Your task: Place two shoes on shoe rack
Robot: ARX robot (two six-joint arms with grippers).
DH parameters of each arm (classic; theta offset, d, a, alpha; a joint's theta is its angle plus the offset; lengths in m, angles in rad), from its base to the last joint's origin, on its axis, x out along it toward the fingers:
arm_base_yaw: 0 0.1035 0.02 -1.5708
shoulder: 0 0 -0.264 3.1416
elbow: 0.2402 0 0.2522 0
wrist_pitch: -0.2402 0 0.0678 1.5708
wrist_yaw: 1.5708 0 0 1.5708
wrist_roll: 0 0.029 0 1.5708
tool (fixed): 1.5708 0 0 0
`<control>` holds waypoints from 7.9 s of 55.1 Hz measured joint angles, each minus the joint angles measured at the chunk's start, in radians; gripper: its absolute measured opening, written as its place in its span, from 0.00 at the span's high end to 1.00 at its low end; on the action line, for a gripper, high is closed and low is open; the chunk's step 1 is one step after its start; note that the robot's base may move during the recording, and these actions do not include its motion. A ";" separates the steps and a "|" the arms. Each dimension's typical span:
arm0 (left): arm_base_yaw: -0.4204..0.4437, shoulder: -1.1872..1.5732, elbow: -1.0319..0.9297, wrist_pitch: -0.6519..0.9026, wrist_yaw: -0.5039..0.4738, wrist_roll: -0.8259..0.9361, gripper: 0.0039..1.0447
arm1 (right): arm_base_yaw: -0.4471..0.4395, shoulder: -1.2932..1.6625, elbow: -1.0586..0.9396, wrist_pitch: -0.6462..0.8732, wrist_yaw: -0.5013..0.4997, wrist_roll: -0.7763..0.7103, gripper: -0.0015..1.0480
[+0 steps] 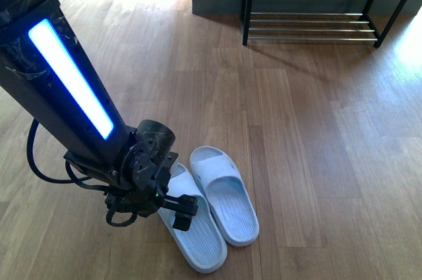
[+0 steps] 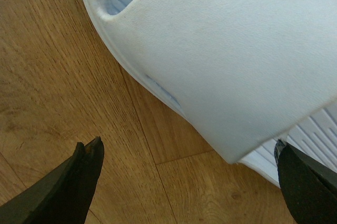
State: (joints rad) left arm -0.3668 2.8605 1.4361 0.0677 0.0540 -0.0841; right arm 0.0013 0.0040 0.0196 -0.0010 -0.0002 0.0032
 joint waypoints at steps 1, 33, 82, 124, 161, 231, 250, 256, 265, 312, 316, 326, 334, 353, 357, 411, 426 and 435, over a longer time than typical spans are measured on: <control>0.000 0.006 0.004 0.000 0.000 0.004 0.09 | 0.000 0.000 0.000 0.000 0.000 0.000 0.09; -0.003 0.049 -0.007 0.097 -0.170 0.073 0.09 | 0.000 0.000 0.000 0.000 0.000 0.000 0.09; -0.048 0.051 -0.053 0.361 -0.307 0.013 0.11 | 0.000 0.000 0.000 0.000 0.000 0.000 0.09; 0.076 -0.060 -0.150 0.330 -0.237 0.034 0.99 | 0.000 0.000 0.000 0.000 0.000 0.000 0.09; 0.173 -0.904 -0.843 0.558 -0.393 0.086 0.99 | 0.000 0.001 0.000 0.000 -0.001 0.000 0.09; 0.192 -2.357 -1.272 0.181 -0.752 0.282 0.99 | 0.000 0.000 0.000 0.000 0.003 0.000 0.09; 0.192 -2.356 -1.272 0.181 -0.760 0.282 0.99 | 0.000 0.000 0.000 0.000 -0.004 0.000 0.09; 0.192 -2.356 -1.272 0.181 -0.758 0.282 0.99 | 0.000 0.000 0.000 0.000 -0.004 0.000 0.09; 0.192 -2.356 -1.272 0.181 -0.756 0.282 0.99 | 0.006 0.224 0.044 0.004 -0.202 -0.010 0.09; 0.192 -2.356 -1.272 0.181 -0.754 0.282 0.99 | 0.172 2.389 0.604 0.818 0.020 -0.239 0.09; 0.192 -2.356 -1.273 0.181 -0.754 0.282 0.99 | 0.167 2.461 0.644 0.820 0.019 -0.240 0.09; 0.192 -2.356 -1.272 0.181 -0.754 0.282 0.99 | 0.156 2.591 0.725 0.833 0.020 -0.246 0.09; 0.192 -2.356 -1.272 0.181 -0.754 0.282 0.99 | 0.151 2.651 0.761 0.834 0.006 -0.251 0.09; 0.192 -2.356 -1.272 0.181 -0.754 0.282 0.99 | 0.131 2.750 0.823 0.852 -0.015 -0.269 0.09; 0.192 -2.356 -1.272 0.181 -0.754 0.282 0.99 | 0.131 2.750 0.824 0.852 -0.015 -0.269 0.09; 0.192 -2.356 -1.272 0.181 -0.754 0.282 0.99 | 0.121 2.911 0.911 1.098 0.014 -0.248 0.09; 0.192 -2.356 -1.272 0.181 -0.754 0.282 0.99 | 0.127 2.979 1.017 1.099 0.023 -0.255 0.09; 0.192 -2.356 -1.272 0.181 -0.754 0.282 0.99 | 0.114 3.015 1.069 1.100 0.034 -0.250 0.24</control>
State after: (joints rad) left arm -0.1753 0.5041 0.1638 0.2489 -0.7002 0.1982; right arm 0.1158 3.0188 1.0882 1.0992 0.0334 -0.2470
